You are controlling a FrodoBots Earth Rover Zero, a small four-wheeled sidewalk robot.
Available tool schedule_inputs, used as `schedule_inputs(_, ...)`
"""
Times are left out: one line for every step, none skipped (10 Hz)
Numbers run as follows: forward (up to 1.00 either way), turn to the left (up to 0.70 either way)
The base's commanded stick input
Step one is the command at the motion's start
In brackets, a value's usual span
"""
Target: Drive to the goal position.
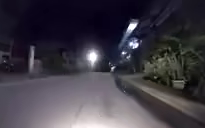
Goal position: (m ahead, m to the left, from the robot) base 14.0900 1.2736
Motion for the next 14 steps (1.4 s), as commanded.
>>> schedule_inputs(0.70, 0.00)
schedule_inputs(0.70, 0.00)
schedule_inputs(0.70, 0.00)
schedule_inputs(0.70, 0.00)
schedule_inputs(0.70, 0.00)
schedule_inputs(0.70, 0.00)
schedule_inputs(0.70, 0.00)
schedule_inputs(0.70, 0.00)
schedule_inputs(0.70, 0.00)
schedule_inputs(0.70, -0.08)
schedule_inputs(0.70, -0.26)
schedule_inputs(0.70, -0.35)
schedule_inputs(0.70, -0.35)
schedule_inputs(0.70, -0.35)
